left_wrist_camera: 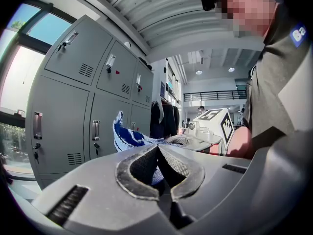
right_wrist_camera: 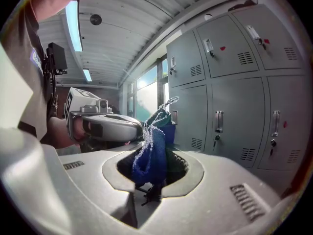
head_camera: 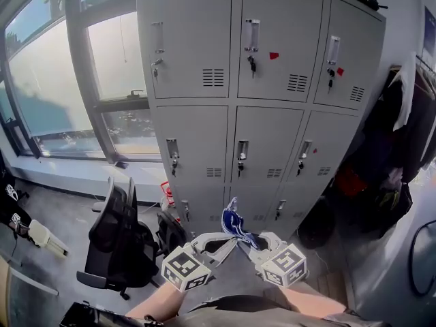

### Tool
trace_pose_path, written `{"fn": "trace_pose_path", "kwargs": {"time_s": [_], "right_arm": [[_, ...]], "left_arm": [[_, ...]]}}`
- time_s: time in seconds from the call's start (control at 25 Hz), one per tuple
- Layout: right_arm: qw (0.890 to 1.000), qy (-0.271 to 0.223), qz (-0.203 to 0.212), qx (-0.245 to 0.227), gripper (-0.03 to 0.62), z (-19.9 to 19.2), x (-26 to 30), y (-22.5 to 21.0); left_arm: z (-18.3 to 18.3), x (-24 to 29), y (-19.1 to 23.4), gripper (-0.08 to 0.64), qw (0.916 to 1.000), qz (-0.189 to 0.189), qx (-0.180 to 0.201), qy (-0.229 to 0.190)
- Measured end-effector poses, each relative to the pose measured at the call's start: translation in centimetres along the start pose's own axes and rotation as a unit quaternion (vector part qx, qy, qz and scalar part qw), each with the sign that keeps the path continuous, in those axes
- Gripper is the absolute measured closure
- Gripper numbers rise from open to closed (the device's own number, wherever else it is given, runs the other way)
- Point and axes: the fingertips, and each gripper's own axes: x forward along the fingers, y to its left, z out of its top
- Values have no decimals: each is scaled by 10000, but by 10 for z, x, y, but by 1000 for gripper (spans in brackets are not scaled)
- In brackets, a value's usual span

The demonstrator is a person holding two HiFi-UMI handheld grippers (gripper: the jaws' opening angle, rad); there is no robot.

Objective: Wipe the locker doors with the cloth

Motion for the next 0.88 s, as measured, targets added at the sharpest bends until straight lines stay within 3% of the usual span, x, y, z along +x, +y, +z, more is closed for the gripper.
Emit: {"fn": "trace_pose_path", "kwargs": {"time_s": [0.68,0.88], "right_arm": [[9990,6,-351,-287,506,18,39,15],[9968,-21,-551,-579,506,35,46,9]], "left_arm": [[-5,-58,26,552,9996,46,-100,-277],[-10,-68,29,551,9994,-81,-130,-318]]}}
